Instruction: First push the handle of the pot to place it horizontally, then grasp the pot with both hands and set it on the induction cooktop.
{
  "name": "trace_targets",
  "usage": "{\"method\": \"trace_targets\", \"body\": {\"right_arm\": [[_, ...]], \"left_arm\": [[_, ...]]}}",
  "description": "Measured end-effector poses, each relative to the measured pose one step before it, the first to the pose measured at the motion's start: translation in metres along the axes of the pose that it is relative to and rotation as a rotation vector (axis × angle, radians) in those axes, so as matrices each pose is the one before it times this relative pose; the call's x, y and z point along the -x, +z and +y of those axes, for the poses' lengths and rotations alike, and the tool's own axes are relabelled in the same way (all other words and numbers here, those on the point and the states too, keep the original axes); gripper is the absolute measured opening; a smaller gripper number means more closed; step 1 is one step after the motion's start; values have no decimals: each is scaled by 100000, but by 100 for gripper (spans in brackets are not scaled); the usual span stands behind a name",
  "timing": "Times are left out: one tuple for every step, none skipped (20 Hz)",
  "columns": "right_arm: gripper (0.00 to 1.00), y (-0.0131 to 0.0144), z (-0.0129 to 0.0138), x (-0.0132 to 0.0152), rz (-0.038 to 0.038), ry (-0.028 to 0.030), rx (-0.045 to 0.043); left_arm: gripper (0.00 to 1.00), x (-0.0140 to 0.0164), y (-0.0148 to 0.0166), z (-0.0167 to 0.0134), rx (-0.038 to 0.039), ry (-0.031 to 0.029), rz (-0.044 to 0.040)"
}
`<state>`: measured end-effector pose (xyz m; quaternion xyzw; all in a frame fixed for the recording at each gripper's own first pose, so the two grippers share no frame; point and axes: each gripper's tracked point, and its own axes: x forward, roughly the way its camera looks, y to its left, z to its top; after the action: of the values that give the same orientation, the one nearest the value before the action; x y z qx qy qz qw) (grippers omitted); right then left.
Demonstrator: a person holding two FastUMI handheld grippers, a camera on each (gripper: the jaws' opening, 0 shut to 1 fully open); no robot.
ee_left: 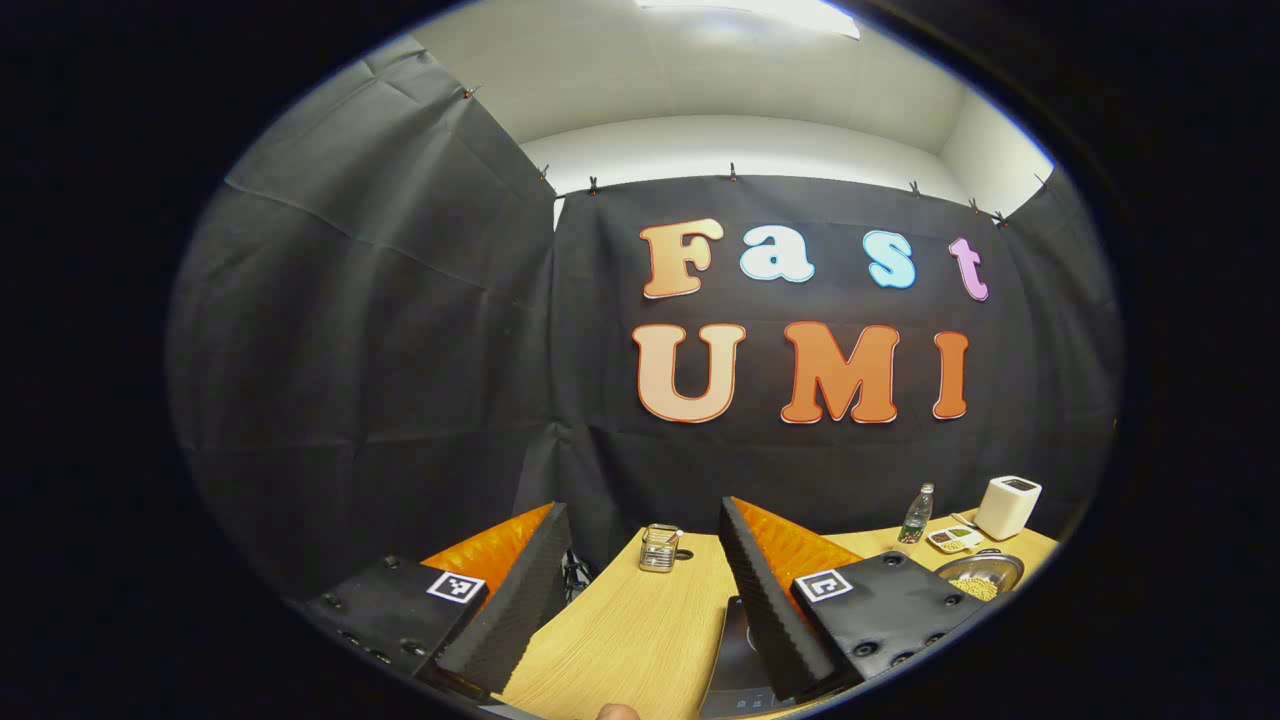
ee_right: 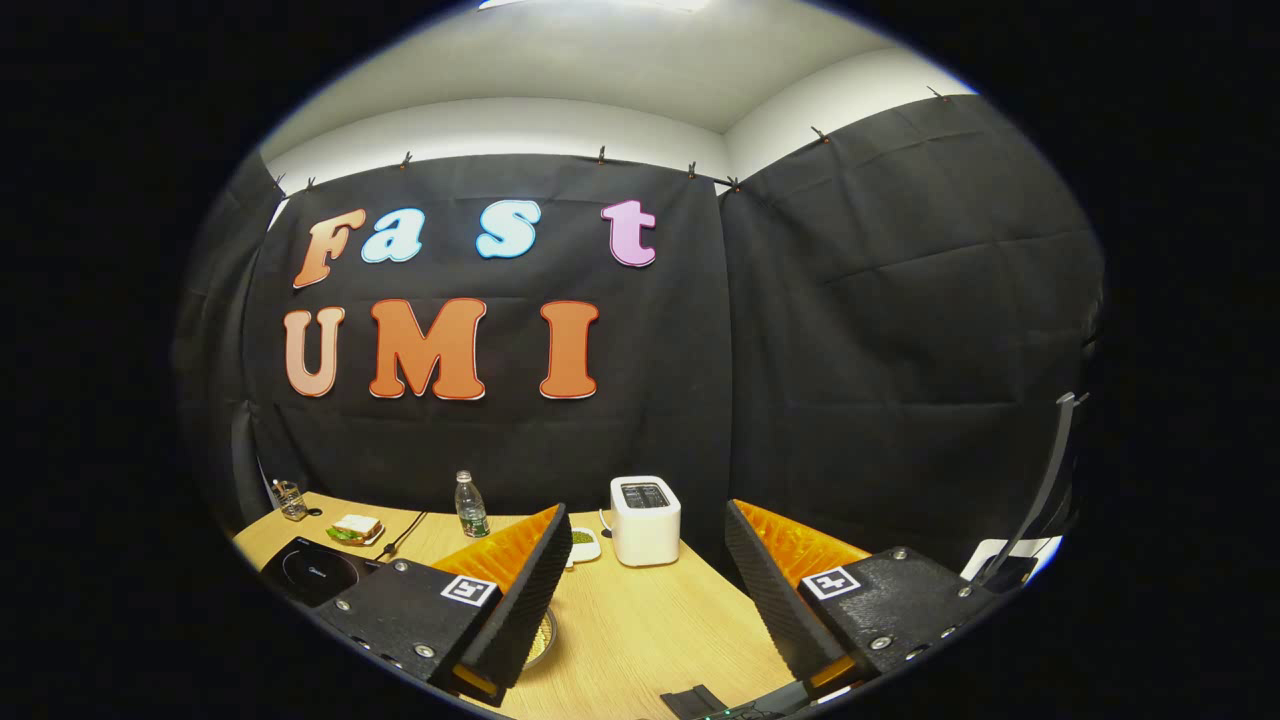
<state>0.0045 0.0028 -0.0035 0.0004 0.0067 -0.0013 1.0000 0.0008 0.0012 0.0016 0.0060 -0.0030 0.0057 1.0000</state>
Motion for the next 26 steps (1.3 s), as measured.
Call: {"method": "trace_targets", "body": {"right_arm": [[95,-19,59,84,-37,177,74],[95,-31,79,-86,40,131,125],[95,-29,9,-17,19,56,39],[94,-6,101,-77,89,108,16],[93,-126,32,22,227,312,-207],[90,-76,141,-12,164,475,-340],[88,-169,76,-13,417,413,-337],[84,-140,51,-5,827,328,-225],[83,-399,97,-87,920,193,-165],[77,-268,271,29,802,697,-47],[78,-410,193,41,859,346,-12],[65,-245,106,-53,958,-142,160],[60,-457,249,-118,1025,380,201],[51,-478,519,-90,1338,1123,41],[51,-721,339,65,1502,967,-98],[41,-641,545,-152,1796,1212,-151],[31,-770,338,-132,2128,974,99],[22,-773,447,-167,2253,941,83],[17,-706,379,-185,1971,1162,169],[10,-660,467,-144,1856,1032,166],[7,-715,440,-207,1795,1091,349],[3,-660,491,-206,1836,1053,490],[1,-623,565,-190,1751,1283,717],[0,-646,580,-141,1705,1325,850],[0,-658,583,-156,1717,1382,823],[0,-548,706,-164,1825,1490,609]], "left_arm": [[97,-26,-92,4,-230,396,-148],[97,-10,11,-3,-128,216,9],[97,11,-35,19,83,-18,27],[97,14,14,-54,159,-309,68],[97,61,67,-33,170,-411,108],[97,70,52,-40,65,-339,221],[97,-1,-53,43,-64,-112,156],[97,-15,59,25,-126,75,-97],[97,-33,52,-56,-34,74,-163],[97,47,106,-25,63,96,-222],[97,-71,-25,-25,64,-32,-276],[97,18,45,-43,31,-62,-79],[97,36,19,-7,-220,-199,30],[97,12,64,40,-406,61,-86],[97,-46,-62,32,-379,324,-21],[97,-30,48,-27,-190,114,-155],[97,3,13,-45,146,-23,-62],[97,11,11,-29,190,-177,74],[97,34,47,-1,18,-184,37],[97,-8,36,43,-25,79,-36],[97,-86,-139,9,70,106,12],[97,-35,-52,-32,239,-70,153],[97,-17,-88,23,366,-59,235],[97,-20,-109,23,351,-101,403],[97,-47,-190,31,323,-97,468],[97,-18,-53,12,319,-81,404]]}}
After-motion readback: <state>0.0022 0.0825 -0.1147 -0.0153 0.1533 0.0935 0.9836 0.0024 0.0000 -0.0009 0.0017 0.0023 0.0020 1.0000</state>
